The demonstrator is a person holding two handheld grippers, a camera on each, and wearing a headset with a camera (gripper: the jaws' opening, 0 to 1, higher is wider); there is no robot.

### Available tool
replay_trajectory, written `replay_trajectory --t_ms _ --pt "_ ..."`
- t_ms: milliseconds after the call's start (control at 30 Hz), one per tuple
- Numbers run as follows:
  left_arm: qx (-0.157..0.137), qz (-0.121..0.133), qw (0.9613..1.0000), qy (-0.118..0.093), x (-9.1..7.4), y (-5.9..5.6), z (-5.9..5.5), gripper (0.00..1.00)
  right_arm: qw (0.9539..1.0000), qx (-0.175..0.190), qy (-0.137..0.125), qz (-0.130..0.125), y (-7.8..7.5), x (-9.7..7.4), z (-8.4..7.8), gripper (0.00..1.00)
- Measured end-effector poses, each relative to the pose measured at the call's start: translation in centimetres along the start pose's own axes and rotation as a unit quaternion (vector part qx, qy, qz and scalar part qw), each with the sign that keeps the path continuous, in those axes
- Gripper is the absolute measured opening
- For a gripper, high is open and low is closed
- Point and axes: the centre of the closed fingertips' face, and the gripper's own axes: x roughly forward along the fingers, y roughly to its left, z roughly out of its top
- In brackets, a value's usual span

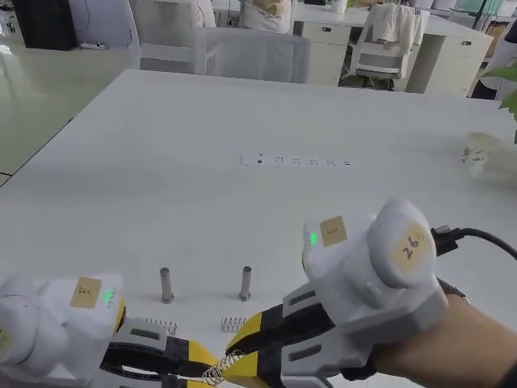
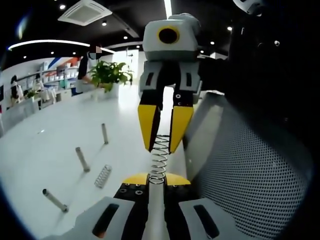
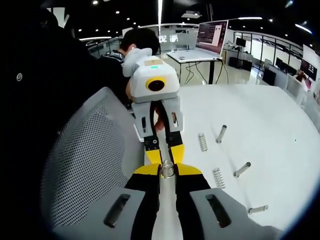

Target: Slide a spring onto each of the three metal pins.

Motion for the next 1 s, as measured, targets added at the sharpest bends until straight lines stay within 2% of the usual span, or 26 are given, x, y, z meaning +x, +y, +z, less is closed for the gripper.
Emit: replay_trajectory --t_ms 533,867,1000 --pt "0.000 0.007 1.0000 -0.004 0.1 0.3 0.9 0.02 0.9995 0.005 0.029 -0.006 -0.4 0.7 -0.5 0.08" --pt "0.008 0.007 0.9999 -0.001 0.2 0.3 1.2 0.02 0.9994 0.012 0.033 -0.006 -0.4 1.0 -0.6 0.08" --pt "0.007 0.009 0.9999 -0.009 0.3 0.5 1.2 0.02 0.9994 0.012 0.032 -0.010 -0.5 0.9 -0.5 0.08"
